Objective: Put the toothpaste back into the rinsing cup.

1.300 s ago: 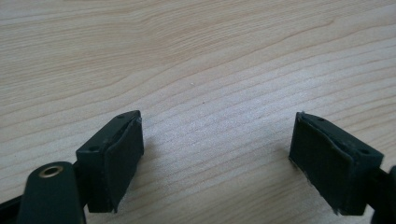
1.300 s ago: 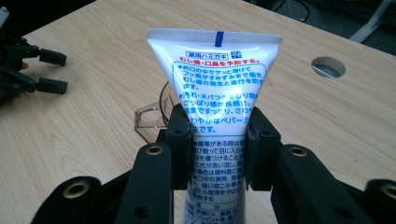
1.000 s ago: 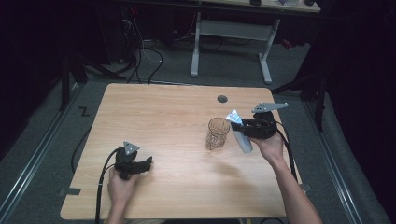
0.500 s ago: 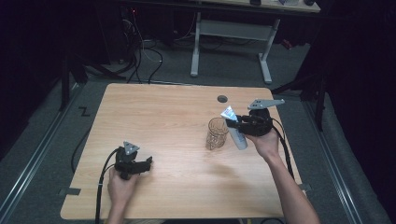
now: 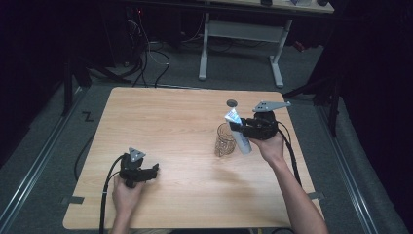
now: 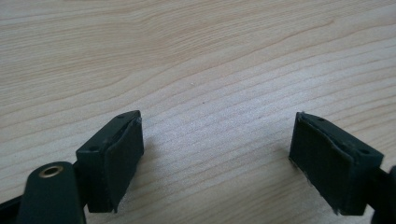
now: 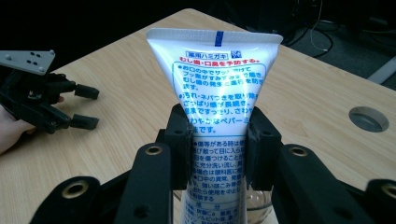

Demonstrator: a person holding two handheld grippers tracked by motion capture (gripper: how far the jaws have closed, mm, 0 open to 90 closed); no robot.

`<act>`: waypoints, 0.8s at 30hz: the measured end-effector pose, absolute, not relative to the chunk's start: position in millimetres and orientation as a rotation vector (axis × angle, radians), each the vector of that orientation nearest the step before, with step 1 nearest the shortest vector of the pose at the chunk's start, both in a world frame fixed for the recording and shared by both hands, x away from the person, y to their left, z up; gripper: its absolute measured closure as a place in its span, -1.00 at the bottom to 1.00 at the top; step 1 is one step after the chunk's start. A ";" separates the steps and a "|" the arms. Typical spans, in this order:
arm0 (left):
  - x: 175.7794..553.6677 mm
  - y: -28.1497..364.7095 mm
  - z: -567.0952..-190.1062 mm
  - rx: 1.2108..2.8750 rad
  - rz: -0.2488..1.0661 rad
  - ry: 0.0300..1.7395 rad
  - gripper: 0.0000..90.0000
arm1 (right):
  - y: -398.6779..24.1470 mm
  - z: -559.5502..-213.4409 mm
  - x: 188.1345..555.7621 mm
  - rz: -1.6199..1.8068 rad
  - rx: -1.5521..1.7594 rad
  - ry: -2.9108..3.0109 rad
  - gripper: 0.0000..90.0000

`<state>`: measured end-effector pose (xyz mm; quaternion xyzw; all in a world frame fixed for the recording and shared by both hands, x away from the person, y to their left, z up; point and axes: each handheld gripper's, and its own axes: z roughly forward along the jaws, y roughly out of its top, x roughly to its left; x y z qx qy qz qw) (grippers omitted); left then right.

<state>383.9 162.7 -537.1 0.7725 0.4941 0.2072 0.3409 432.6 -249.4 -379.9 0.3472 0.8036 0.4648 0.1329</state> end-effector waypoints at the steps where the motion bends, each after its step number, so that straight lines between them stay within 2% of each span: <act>1: 383.9 162.7 -537.1 2.010 0.539 1.286 -0.61 | -248.5 -379.3 433.1 1.351 1.004 2.330 0.50; 24: 383.9 162.7 -537.1 2.010 0.539 1.285 -0.61 | -229.0 -371.1 453.3 1.389 0.993 2.271 0.50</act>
